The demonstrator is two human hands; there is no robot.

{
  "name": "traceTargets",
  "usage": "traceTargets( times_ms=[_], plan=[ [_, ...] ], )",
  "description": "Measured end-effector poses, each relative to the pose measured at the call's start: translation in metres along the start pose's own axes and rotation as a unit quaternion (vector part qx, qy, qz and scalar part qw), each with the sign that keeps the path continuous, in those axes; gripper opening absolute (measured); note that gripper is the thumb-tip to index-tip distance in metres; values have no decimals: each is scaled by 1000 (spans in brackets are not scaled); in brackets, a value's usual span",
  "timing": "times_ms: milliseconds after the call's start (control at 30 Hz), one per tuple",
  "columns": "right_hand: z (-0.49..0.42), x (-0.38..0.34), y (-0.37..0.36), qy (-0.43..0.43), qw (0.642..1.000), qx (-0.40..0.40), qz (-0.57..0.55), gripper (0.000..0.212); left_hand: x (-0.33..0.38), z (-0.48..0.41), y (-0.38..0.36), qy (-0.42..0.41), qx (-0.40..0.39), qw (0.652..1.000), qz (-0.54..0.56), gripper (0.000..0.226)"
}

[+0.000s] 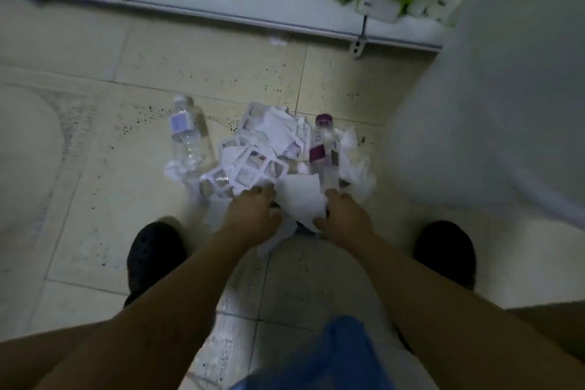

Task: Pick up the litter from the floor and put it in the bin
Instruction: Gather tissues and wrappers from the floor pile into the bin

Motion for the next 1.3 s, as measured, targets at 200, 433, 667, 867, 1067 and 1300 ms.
traceTargets(
  times_ms=[200,433,667,867,1067,1300],
  plan=[
    [58,14,-8,-33,998,9,-50,60,8,61,-14,63,-41,997,-21,51],
    [16,-4,-8,-58,979,56,-189,51,-9,18,8,133,26,985,107,43],
    [-3,-5,-19,-60,994,52,-72,45,-17,-9,-8,107,-75,959,253,52],
    [-6,4,-25,-31,994,62,-88,16,-8,-22,-14,280,20,829,484,14],
    [10,-12,-5,13,997,-4,-72,36,2,-7,20,231,7,889,395,8],
    [56,-70,80,80,996,-12,22,32,35,31,136,161,119,940,277,10]
  ],
)
Point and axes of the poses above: each hand's wrist, its own z-axis away from the middle knuckle, its own y-axis out of the back of the hand, x = y × z, the point moved 1 cm from there along -z, towards the middle knuckle, and after that the axes turned 6 degrees about -z, right-handed, at the moved point
